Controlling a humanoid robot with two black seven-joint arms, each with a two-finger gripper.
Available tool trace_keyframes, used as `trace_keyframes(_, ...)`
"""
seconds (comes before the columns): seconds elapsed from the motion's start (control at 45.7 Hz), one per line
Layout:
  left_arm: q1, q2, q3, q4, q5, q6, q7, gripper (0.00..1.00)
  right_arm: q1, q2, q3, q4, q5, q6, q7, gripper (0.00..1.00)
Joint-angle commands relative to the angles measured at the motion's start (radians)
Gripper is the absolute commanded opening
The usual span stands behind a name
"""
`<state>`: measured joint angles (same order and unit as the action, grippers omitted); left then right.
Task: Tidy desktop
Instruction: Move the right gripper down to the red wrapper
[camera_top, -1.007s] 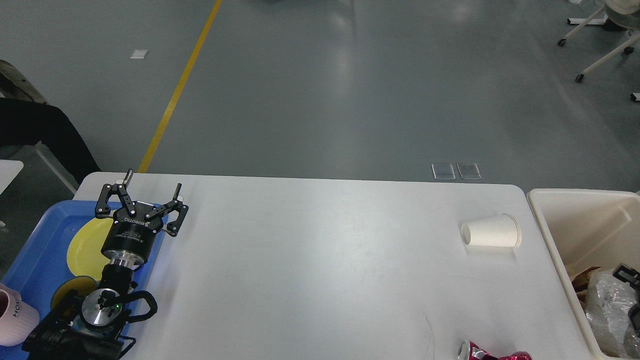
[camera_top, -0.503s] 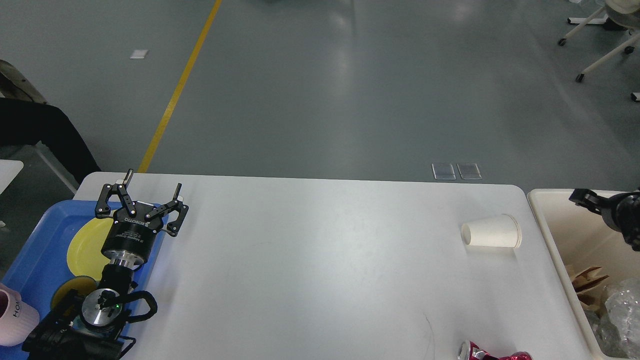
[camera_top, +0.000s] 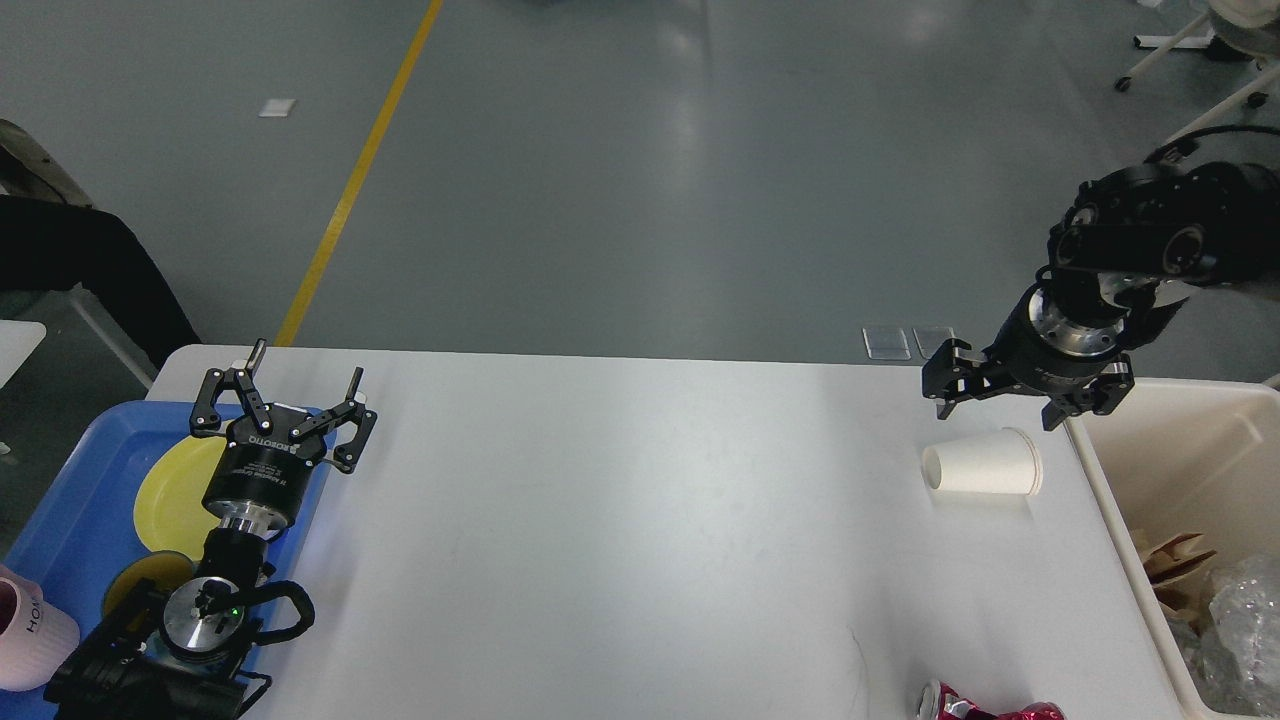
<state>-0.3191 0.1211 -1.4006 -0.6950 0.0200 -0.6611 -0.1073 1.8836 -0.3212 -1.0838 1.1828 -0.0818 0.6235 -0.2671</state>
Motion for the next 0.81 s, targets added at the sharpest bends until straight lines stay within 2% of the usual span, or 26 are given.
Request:
trace_keyframes(0.0,0.0,0.0,0.0,0.0,0.0,0.0,0.0,0.97,0.162,0.002,-0.001,0.202,0.048,-0.016,-0.004,1.0)
trace_keyframes(0.109,0.0,0.0,0.0,0.0,0.0,0.0,-0.002,0.97,0.262,-0.009,0.001,0.305,0.073,-0.013,-0.003,1.0)
trace_keyframes(0.35,0.0,0.0,0.0,0.0,0.0,0.0,0.0,0.97,0.334,-0.053,-0.07,0.442,0.109,-0.022,0.005,0.97)
trace_keyframes(0.613,0.0,0.0,0.0,0.0,0.0,0.0,-0.002,0.97,0.339,-0.059,-0.237,0.445,0.186,-0.126,0.009,0.97)
trace_keyframes(0.788,0.0,0.0,0.0,0.0,0.0,0.0,-0.002,0.97,0.287,-0.171,-0.278,0.44,0.212,-0.122,-0.009,0.94)
